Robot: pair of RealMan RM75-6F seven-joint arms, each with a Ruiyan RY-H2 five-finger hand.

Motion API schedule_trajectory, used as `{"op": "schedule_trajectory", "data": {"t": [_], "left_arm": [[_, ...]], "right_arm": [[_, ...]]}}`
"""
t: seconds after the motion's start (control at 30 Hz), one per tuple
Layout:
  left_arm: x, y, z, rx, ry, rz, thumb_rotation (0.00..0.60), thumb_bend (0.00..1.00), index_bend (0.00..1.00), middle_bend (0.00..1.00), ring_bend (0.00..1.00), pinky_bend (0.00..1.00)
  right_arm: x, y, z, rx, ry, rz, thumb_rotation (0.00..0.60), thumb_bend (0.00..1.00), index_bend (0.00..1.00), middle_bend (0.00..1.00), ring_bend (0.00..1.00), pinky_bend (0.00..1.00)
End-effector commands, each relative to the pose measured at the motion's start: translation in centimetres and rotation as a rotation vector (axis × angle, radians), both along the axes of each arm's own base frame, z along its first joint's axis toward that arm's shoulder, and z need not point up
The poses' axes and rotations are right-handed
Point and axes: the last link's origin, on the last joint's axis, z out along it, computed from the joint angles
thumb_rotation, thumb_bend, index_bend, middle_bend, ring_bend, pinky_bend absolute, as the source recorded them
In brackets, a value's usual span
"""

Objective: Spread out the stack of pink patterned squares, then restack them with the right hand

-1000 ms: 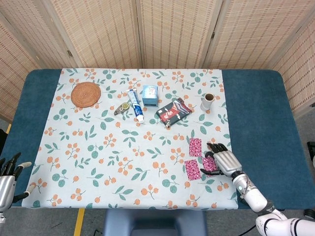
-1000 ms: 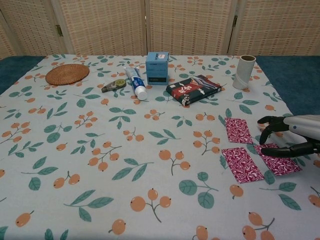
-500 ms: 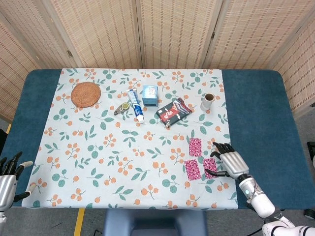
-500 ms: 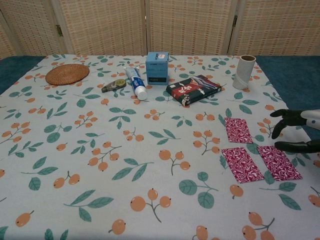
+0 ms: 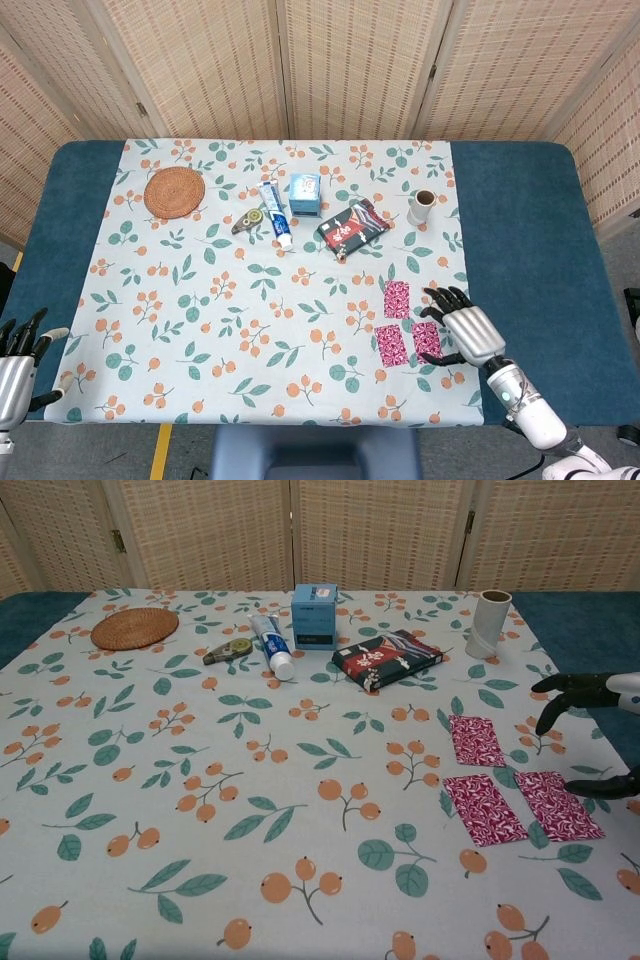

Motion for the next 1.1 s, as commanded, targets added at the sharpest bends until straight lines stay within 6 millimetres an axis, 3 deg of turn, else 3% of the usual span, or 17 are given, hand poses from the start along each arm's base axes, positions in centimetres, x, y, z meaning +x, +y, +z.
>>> {"op": "schedule_trajectory", "data": {"t": [0.03,0.23,0.6,1.1], "left_arm": [[0.0,-0.2,0.1,0.001,0.0,0.001,0.6,0.28,0.29,0.08,0.16,0.0],[-0.2,-0.6,0.2,0.005,-0.004,0.005,0.6,0.28,0.29,0.08,0.16,0.0],[-0.5,-1.1,0.2,0.005,-0.011,0.009,0.6,0.28,0.29,0.08,0.16,0.0],[-0.9,-1.3,0.3,0.009,-0.012,0.023,0.6,0.28,0.29,0.08,0.16,0.0]], "right_arm": [[0.5,0.4,-0.6,0.039,0.011,0.018,0.374,0.26,0.25,0.07,0.0,0.0],[1.0,0.8,-2.1,0.091,0.044,0.034,0.372,0.26,0.22,0.03,0.0,0.0],[1.3,-0.2,-3.9,0.107,0.111,0.037,0.373,0.26,0.13,0.0,0.0,0.0],[2.4,-1.2,-5.6,0.144,0.166,0.077,0.37,0.26,0.12,0.0,0.0,0.0]]}}
